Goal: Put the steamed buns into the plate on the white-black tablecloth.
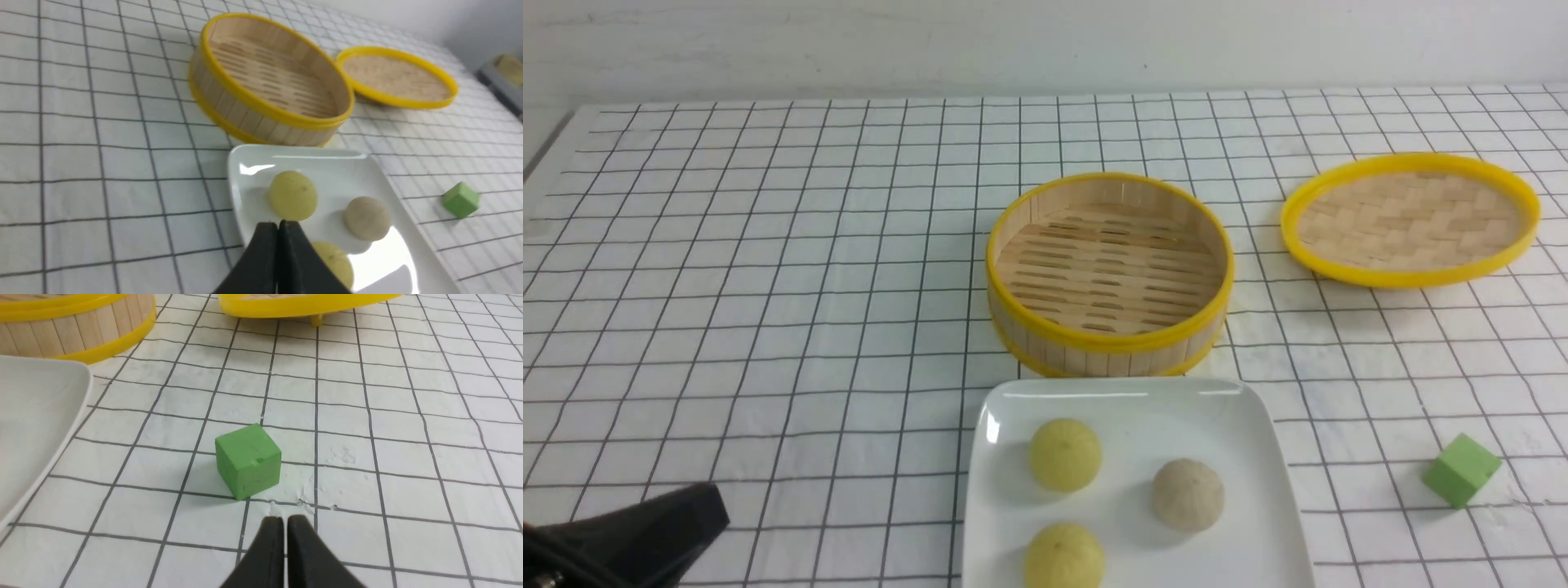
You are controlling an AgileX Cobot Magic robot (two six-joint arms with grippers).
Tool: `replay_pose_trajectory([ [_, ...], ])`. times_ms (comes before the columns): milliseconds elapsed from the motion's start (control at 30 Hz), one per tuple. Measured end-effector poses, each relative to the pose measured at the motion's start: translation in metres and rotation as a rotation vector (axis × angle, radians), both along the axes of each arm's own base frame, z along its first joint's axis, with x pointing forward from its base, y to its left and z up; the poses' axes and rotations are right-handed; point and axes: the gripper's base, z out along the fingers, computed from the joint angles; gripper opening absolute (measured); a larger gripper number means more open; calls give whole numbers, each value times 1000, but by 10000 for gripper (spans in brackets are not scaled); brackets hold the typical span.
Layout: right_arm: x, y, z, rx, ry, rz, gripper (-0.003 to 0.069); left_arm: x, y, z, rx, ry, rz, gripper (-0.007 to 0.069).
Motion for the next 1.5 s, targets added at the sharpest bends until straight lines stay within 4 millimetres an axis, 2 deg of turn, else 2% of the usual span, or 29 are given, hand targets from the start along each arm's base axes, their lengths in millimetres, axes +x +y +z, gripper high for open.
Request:
replay_pose_trajectory([
  [100, 0, 0, 0, 0, 0, 0, 36, 1, 1, -12, 23, 34, 18, 23],
  [400, 0, 0, 0, 0, 0, 0, 44, 1, 1, -19, 15, 38, 26, 32],
  [633, 0, 0, 0, -2, 0, 0, 55, 6, 13, -34, 55, 83, 212, 34],
  [833, 0, 0, 0, -2, 0, 0, 62, 11, 28, -63, 133, 63, 405, 37],
  [933, 0, 0, 0, -2, 0, 0, 65, 4, 36, -82, 162, 74, 490, 39],
  [1067, 0, 0, 0, -2, 0, 0, 70, -5, 40, -95, 172, 10, 525, 45],
  [1167, 0, 0, 0, -2, 0, 0, 71, -10, 41, -94, 161, -51, 554, 48],
  [1500, 0, 0, 0, -2, 0, 0, 72, -11, 42, -94, 239, -87, 540, 55],
])
